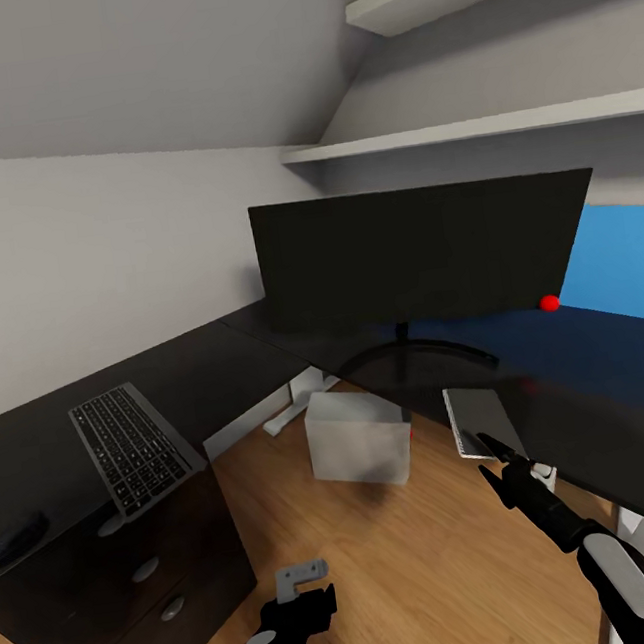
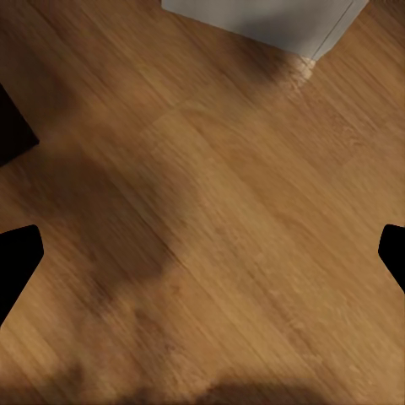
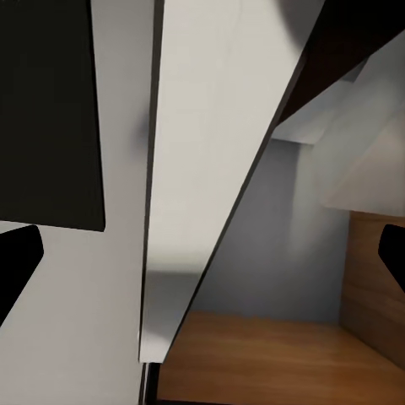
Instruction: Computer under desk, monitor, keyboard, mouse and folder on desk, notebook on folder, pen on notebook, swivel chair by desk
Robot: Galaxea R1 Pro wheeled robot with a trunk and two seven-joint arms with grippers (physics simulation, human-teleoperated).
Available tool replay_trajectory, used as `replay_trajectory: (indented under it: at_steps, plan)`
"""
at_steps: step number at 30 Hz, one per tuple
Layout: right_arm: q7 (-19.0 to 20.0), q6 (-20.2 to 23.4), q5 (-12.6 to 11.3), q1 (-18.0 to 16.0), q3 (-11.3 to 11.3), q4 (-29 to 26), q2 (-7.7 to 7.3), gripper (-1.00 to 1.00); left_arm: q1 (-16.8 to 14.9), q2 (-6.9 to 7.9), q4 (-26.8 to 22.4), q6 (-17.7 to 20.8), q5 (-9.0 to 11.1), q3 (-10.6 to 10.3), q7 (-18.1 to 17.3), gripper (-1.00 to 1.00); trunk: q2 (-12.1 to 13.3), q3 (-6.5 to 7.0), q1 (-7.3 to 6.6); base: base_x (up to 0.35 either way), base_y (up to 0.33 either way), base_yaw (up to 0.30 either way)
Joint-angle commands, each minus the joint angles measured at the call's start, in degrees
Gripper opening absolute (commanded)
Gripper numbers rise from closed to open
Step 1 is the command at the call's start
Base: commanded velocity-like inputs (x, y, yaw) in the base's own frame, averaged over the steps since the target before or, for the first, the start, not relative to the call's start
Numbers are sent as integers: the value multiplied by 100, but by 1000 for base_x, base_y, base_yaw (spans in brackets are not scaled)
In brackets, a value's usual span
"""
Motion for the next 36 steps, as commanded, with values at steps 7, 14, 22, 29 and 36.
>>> replay_trajectory:
  at_steps: [7,14,22,29,36]
  plan:
    - [-6,49,-34,-4,-11,1,1,100,-4,2,-8,9,51,-16,51,100,-3,-6,-1,0,0,0]
    - [-8,41,-33,-4,-11,1,1,100,-4,-4,-8,10,50,-19,51,100,-3,-6,-1,0,0,0]
    - [-16,41,-33,-4,-11,1,0,100,-4,-6,-8,9,50,-20,51,100,-3,-6,-1,0,0,0]
    - [-24,40,-33,-4,-11,1,-1,100,-4,-7,-8,10,50,-20,51,100,-3,-6,-1,0,0,0]
    - [-42,40,-28,-4,-11,1,-6,-100,-4,-5,-8,13,50,-20,51,100,-3,-6,-1,0,0,0]
